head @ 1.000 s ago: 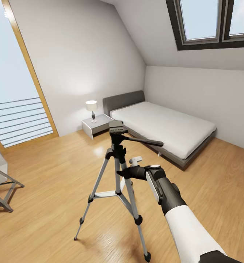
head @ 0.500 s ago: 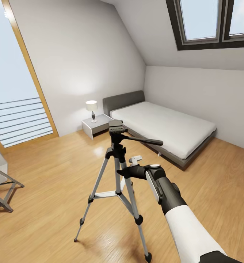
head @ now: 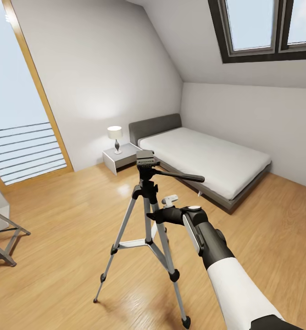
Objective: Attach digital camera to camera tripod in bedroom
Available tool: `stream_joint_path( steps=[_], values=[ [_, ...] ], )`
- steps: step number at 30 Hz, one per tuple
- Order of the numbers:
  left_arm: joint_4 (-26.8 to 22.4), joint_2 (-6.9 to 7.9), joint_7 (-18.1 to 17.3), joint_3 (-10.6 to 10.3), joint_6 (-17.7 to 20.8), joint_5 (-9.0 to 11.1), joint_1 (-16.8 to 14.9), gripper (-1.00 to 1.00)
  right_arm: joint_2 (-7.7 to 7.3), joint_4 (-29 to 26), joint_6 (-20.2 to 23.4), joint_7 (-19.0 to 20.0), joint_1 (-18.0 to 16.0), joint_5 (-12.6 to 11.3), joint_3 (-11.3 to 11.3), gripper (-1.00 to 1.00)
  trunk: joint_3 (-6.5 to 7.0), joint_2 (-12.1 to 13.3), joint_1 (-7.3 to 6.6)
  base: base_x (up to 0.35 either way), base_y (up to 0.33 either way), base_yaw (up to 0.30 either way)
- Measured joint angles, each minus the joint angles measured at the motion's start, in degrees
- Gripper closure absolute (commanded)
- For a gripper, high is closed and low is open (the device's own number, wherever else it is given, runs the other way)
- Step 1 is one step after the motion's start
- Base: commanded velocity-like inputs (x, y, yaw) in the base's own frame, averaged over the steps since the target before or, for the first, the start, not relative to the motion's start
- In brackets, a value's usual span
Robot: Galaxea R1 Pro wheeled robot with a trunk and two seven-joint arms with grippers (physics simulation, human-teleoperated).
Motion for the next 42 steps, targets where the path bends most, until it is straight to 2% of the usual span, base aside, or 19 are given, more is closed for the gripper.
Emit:
stream_joint_path(
  steps=[5,9,10,12,13,16,18,20,23,25,26,27,29,30,31,37,38,41,42],
  values=[
    [-11.33,-0.95,-0.21,-0.15,6.65,-0.18,-0.39,1.00,0.00,-0.04,0.00,0.07,0.04,0.02,0.00,1.00,0.01,0.00,0.00,0.000,0.000,0.000],
    [-28.59,-1.18,-0.36,-0.52,22.85,-0.09,-0.45,1.00,0.00,-0.09,0.02,0.14,0.07,0.00,0.00,1.00,0.01,0.01,0.00,0.000,0.000,0.000],
    [-35.52,-1.28,-0.45,-0.55,30.15,0.05,-0.40,1.00,0.00,-0.10,-0.02,0.14,0.07,0.04,0.00,1.00,-0.01,0.02,0.00,0.000,0.000,0.000],
    [-46.02,-1.37,-0.51,-0.54,37.44,0.15,-0.47,1.00,0.00,-0.11,-0.03,0.15,0.08,0.00,0.00,1.00,0.02,0.00,-0.01,0.000,0.000,0.000],
    [-51.86,-1.58,-0.56,-0.57,43.78,0.35,-0.46,1.00,0.00,-0.10,0.02,0.16,0.08,-0.10,0.00,1.00,0.00,0.02,0.00,0.000,0.000,0.000],
    [-67.74,-2.48,-0.46,-0.58,54.11,0.51,-0.68,1.00,0.00,-0.06,-0.02,0.16,0.09,-0.03,0.00,1.00,0.01,0.02,0.01,0.000,0.000,0.000],
    [-72.57,-3.00,-0.36,-0.64,57.42,0.30,-1.22,1.00,-0.08,-0.05,0.03,0.17,0.09,-0.11,0.00,1.00,0.01,0.01,0.00,0.000,0.000,0.000],
    [-76.16,-3.57,-0.24,-0.93,60.14,0.81,-4.96,1.00,-0.20,-0.07,-0.03,0.15,0.09,0.06,0.00,1.00,0.02,0.00,0.00,0.000,0.000,0.000],
    [-77.49,-4.35,0.24,-1.95,61.91,-0.39,-12.95,1.00,-0.27,-0.10,0.05,0.18,0.10,-0.12,0.04,1.00,0.00,0.02,0.00,0.000,0.000,0.000],
    [-77.10,-4.72,0.72,-2.67,62.37,0.60,-18.56,1.00,-0.30,-0.08,-0.06,0.15,0.09,0.04,0.02,1.00,0.02,0.00,0.00,0.000,0.000,0.000],
    [-75.83,-4.99,1.41,-3.19,62.70,-0.83,-22.00,1.00,-0.31,-0.02,-0.01,0.17,0.09,-0.08,0.01,1.00,0.01,0.03,0.01,0.000,0.000,0.000],
    [-75.25,-5.17,1.83,-3.44,62.73,0.85,-25.10,1.00,-0.31,0.04,0.04,0.17,0.09,-0.09,0.01,1.00,0.02,0.00,-0.01,0.000,0.000,0.000],
    [-71.95,-5.52,3.22,-3.78,62.98,-0.60,-30.00,1.00,-0.30,0.19,-0.04,0.12,0.06,-0.16,0.03,1.00,0.03,0.01,0.00,0.000,0.000,0.000],
    [-70.98,-5.64,3.73,-3.91,62.94,0.64,-32.34,1.00,-0.32,0.23,-0.07,0.11,0.08,-0.13,0.05,1.00,0.03,-0.01,-0.01,0.000,0.000,0.000],
    [-69.62,-5.71,4.22,-3.96,63.01,-0.16,-34.35,1.00,-0.31,0.26,-0.08,0.10,0.07,-0.14,0.04,1.00,0.03,-0.01,-0.01,0.000,0.000,0.000],
    [-52.78,-5.20,7.57,-4.32,62.74,-0.12,-53.86,1.00,-0.31,0.15,0.00,0.11,0.07,-0.02,0.07,1.00,0.03,0.00,0.00,0.000,0.000,0.000],
    [-46.17,-4.54,8.73,-4.32,62.70,-0.43,-59.36,1.00,-0.31,0.11,0.01,0.12,0.07,-0.10,0.10,1.00,0.02,0.05,0.01,0.000,0.000,0.000],
    [-39.18,-3.55,10.74,-4.31,62.58,-0.01,-69.07,1.00,-0.33,0.09,-0.06,0.14,0.09,0.08,0.08,1.00,0.02,0.04,0.02,0.000,0.000,0.000],
    [-33.59,-3.21,11.89,-4.26,62.58,0.09,-74.75,1.00,-0.31,0.10,-0.01,0.14,0.08,0.04,0.08,1.00,0.02,0.04,0.01,0.000,0.000,0.000]
  ],
)
